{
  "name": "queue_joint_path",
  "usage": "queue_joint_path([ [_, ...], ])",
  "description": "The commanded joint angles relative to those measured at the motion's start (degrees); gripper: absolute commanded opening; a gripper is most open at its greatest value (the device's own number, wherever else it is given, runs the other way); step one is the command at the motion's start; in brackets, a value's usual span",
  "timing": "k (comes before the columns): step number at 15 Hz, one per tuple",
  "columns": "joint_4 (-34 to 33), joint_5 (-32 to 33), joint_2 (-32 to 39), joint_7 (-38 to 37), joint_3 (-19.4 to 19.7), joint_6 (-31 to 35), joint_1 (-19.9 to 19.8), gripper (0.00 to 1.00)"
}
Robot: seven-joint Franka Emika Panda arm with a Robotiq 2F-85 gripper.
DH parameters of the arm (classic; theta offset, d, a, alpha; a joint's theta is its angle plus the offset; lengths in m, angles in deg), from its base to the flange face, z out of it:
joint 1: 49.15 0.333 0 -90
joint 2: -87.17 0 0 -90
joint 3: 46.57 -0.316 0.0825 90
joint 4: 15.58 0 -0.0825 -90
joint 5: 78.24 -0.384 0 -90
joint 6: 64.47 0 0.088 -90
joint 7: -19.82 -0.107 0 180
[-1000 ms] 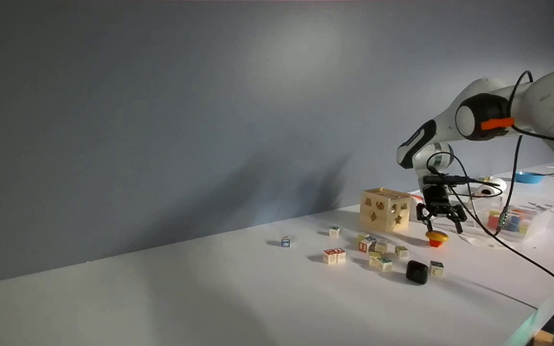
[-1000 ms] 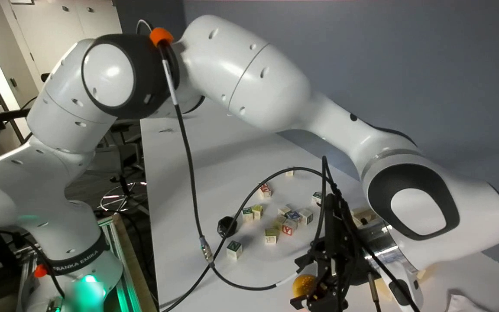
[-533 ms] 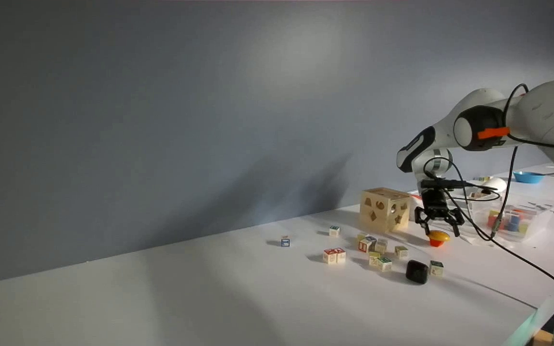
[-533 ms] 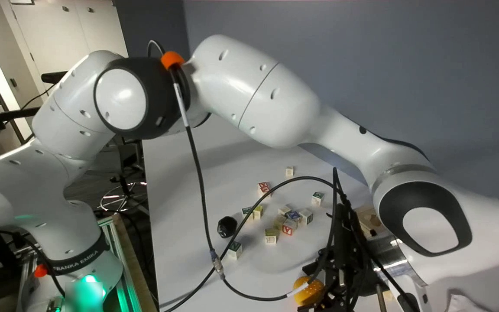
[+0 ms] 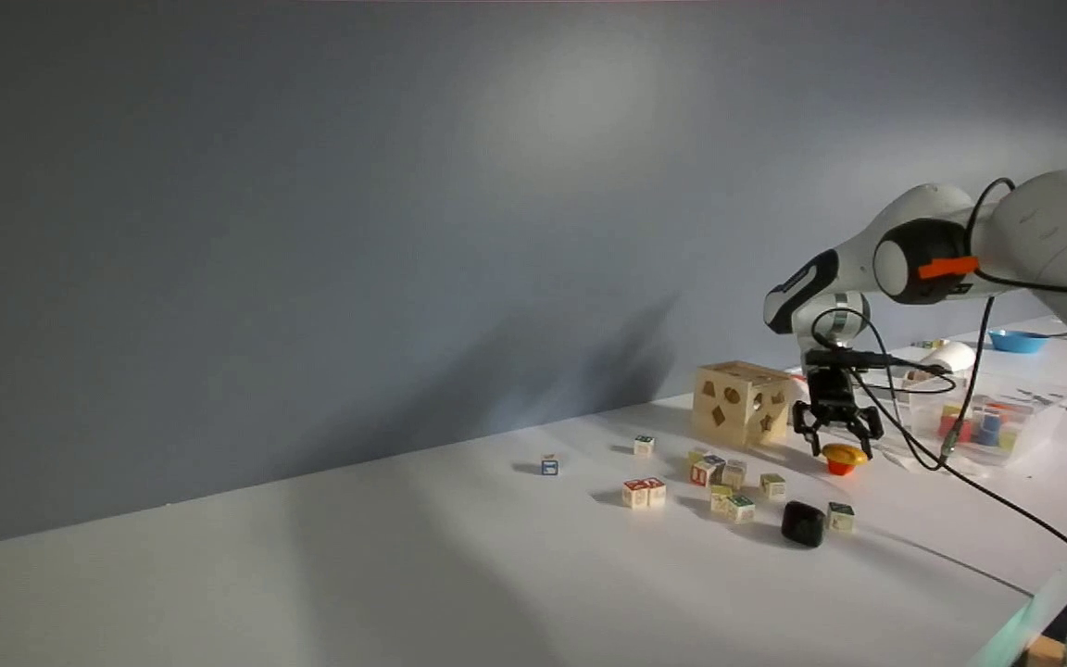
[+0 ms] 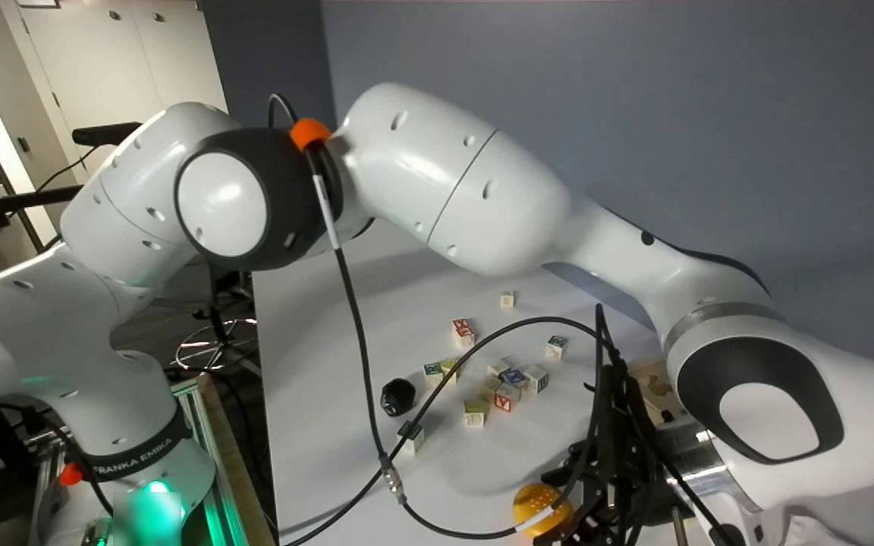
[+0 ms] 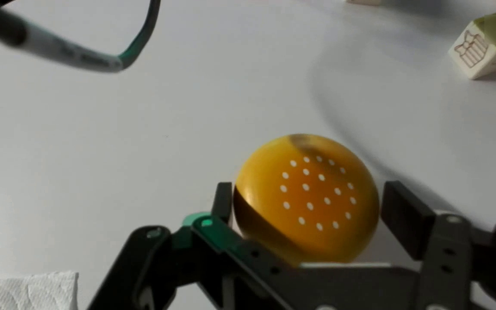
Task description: Take the yellow object off of the red block
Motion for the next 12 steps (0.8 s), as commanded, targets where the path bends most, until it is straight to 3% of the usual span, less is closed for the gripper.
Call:
queue_joint_path([
  [1, -2.63, -0.97, 0.57, -1.13, -0.97, -1.78, -1.07, 0.57],
  [6, 5.87, 0.82, -8.46, -1.76, 1.56, 3.64, 2.1, 0.55],
  [12, 20.81, 1.91, -21.62, -10.04, 6.35, 23.23, 8.72, 0.55],
])
